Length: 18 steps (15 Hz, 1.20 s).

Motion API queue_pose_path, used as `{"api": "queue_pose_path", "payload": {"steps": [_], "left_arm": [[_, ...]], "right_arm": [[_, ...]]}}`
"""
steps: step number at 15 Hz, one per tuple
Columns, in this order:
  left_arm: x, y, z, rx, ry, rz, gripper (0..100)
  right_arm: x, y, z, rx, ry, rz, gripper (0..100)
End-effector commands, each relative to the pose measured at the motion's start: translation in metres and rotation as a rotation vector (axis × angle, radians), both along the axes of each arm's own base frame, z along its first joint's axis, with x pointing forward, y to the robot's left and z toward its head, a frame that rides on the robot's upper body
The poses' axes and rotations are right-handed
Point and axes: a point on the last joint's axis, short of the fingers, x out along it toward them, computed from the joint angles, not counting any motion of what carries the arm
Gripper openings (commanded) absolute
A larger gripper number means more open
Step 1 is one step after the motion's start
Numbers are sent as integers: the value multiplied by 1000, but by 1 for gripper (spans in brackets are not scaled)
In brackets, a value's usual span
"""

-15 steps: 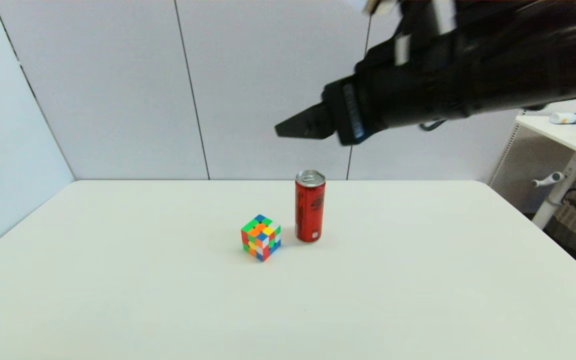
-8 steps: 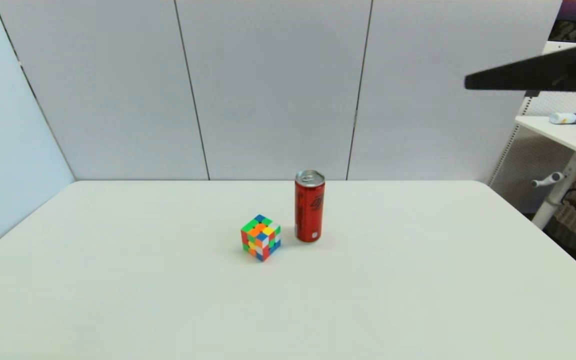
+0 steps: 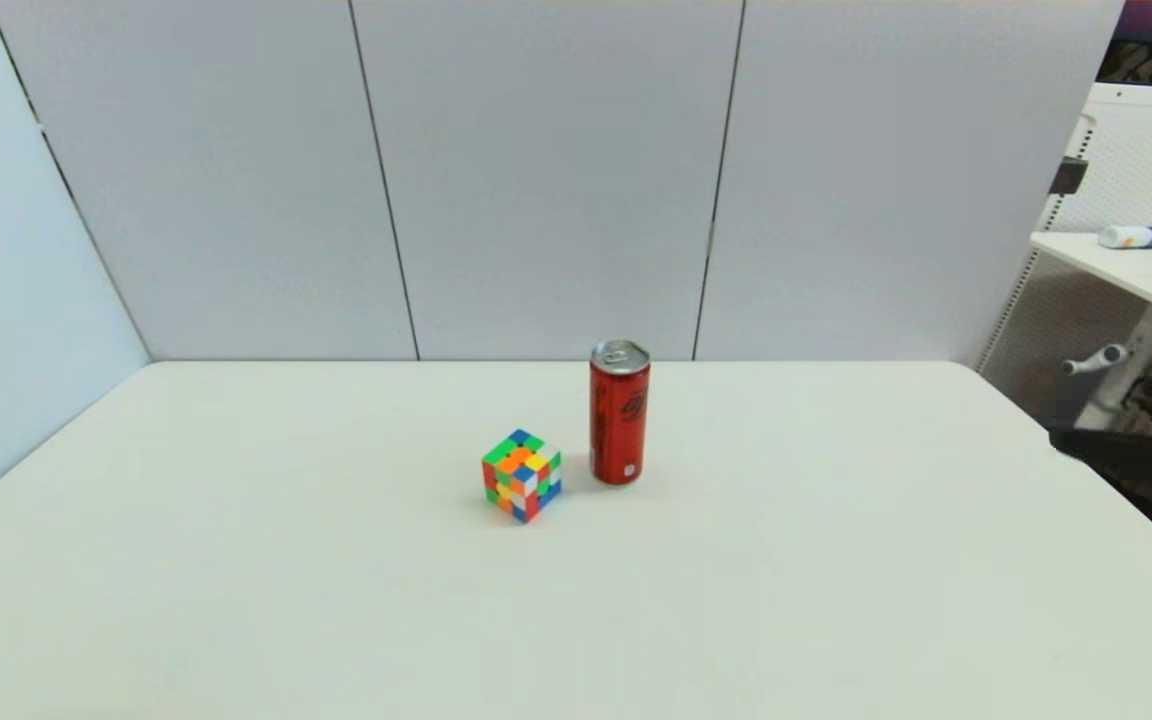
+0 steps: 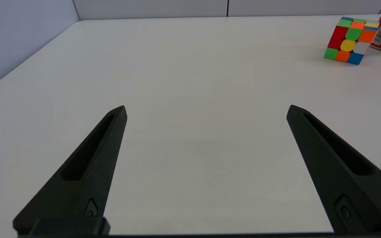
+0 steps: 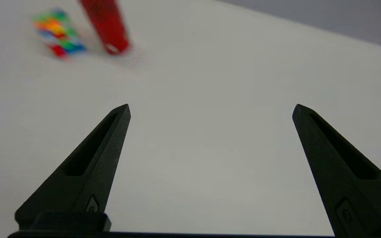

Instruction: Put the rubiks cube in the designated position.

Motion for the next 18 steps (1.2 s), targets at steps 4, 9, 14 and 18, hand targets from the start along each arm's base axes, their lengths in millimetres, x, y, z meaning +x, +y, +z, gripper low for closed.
{"api": "queue_pose_path", "payload": {"steps": [4,9,14,18], "left_arm": [[0,0,0,0,0,0,100],[0,0,0,0,-2,-2,100],[0,0,0,0,0,0,100],[0,0,0,0,0,-2,100]], "right_arm": [[-106,-14,-117,-140,-63,-214,100],[-124,-15,-161,-124,-136,-209,100],[-118,-15,-176,-75,-208,-234,100],[-125,-15,-185,-67,-170,-310,100]]}}
